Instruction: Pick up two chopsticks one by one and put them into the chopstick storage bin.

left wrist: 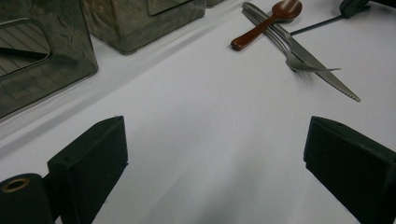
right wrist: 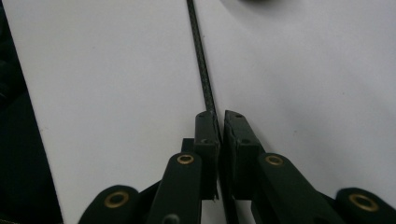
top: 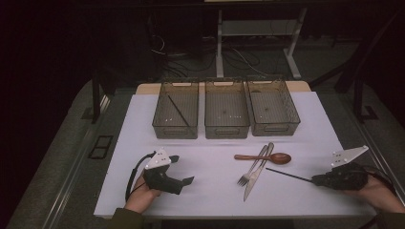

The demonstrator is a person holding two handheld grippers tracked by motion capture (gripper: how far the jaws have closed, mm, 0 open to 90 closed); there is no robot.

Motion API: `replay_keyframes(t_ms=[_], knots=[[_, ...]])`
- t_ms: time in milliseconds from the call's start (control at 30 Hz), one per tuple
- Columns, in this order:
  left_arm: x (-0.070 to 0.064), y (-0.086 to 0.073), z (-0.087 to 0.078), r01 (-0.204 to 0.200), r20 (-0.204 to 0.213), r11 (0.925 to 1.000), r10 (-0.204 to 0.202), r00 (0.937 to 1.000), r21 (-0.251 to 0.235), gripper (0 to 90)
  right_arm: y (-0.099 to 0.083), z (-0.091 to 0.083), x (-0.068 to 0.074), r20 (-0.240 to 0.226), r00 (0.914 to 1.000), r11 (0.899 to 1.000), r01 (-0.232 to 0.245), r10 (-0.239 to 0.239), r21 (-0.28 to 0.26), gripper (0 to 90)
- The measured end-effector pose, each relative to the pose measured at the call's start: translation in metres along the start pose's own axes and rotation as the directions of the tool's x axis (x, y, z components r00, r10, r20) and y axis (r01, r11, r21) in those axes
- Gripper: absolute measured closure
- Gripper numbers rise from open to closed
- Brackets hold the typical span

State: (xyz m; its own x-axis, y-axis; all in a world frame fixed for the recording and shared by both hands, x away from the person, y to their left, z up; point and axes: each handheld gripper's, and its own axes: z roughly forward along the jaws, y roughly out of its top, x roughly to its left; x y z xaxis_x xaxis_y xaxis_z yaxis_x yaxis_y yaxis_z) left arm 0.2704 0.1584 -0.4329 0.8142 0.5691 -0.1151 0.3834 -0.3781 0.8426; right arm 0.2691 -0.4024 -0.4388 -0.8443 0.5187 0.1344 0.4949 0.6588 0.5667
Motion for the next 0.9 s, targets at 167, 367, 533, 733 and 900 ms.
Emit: replay_keyframes(t_ms=[167, 367, 533, 733, 900], knots=[[0.000, 0.000, 0.000, -0.002, 0.003, 1.0000, 0.002, 1.0000, 0.006, 5.3, 0.002, 0.001, 0.005, 0.029, 0.9985, 0.999, 0.045, -0.046, 0.021, 82.4], [-0.001, 0.000, 0.001, -0.002, 0.005, 1.0000, 0.002, 1.0000, 0.004, 5.3, 0.004, 0.001, 0.005, 0.026, 0.9983, 0.998, 0.051, -0.052, 0.033, 83.5], [-0.001, 0.000, 0.001, -0.005, 0.004, 1.0000, 0.005, 1.0000, 0.003, 5.3, 0.004, 0.001, 0.004, 0.021, 0.9980, 0.998, 0.058, -0.059, 0.034, 84.8], [-0.001, 0.000, 0.001, -0.003, 0.004, 1.0000, 0.003, 1.0000, 0.002, 5.3, 0.005, -0.002, 0.005, -0.004, 0.9981, 0.998, 0.061, -0.061, 0.022, 84.8], [-0.001, 0.000, 0.001, -0.003, 0.003, 1.0000, 0.003, 1.0000, 0.003, 5.3, 0.008, -0.009, 0.006, -0.011, 0.9981, 0.998, 0.060, -0.060, -0.023, 84.8]])
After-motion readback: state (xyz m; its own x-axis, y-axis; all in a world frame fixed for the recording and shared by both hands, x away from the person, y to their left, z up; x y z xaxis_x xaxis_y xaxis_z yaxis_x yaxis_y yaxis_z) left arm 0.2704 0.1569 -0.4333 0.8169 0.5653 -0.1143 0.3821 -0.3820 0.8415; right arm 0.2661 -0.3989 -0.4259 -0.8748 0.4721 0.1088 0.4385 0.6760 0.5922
